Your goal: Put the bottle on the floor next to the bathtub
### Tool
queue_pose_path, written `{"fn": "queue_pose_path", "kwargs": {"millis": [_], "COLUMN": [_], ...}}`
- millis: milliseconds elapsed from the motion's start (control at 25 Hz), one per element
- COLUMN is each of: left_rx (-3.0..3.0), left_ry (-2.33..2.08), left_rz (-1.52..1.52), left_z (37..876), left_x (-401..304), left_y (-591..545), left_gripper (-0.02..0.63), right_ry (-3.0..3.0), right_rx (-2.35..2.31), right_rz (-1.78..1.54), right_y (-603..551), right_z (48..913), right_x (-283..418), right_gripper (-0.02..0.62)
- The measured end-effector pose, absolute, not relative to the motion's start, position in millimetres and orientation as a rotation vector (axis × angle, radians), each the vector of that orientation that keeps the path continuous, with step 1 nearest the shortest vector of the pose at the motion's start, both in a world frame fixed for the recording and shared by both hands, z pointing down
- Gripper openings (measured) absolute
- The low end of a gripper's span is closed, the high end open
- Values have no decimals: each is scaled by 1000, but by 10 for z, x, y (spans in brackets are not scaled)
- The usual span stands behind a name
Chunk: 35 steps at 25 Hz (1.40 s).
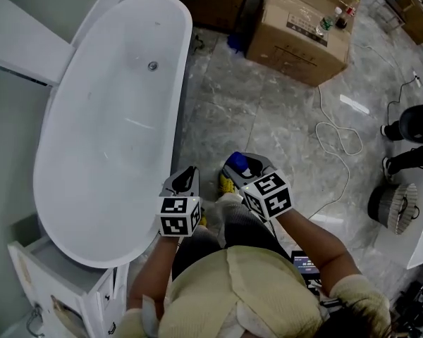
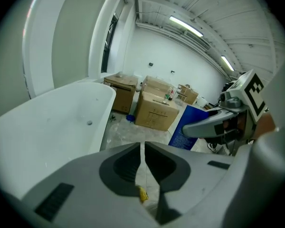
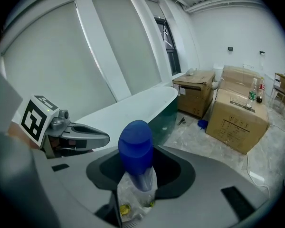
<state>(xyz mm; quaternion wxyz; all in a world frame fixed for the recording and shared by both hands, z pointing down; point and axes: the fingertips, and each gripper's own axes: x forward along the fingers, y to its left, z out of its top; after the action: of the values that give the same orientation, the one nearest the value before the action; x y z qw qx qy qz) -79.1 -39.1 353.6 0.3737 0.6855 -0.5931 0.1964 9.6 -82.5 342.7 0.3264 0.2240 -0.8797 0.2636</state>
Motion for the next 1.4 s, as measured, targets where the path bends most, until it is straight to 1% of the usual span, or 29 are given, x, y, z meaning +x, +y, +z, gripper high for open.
{"fn": "queue_pose_path", "kwargs": {"millis": [520, 1400], "left_rx": [1648, 1551], "left_ry": [-1532, -1475], "left_rz": [544, 586], "left_z": [4229, 5550], "left_x": [-818, -751], "left_y": [-795, -981], "left_gripper": [80, 80], "right_ry": [-2250, -2146], "right_rx": [571, 554], "right_rz": [716, 738], "right_y": [-1338, -1558], "right_z": [4140, 5624], "right_x": [50, -143], "right_gripper": [166, 166]}}
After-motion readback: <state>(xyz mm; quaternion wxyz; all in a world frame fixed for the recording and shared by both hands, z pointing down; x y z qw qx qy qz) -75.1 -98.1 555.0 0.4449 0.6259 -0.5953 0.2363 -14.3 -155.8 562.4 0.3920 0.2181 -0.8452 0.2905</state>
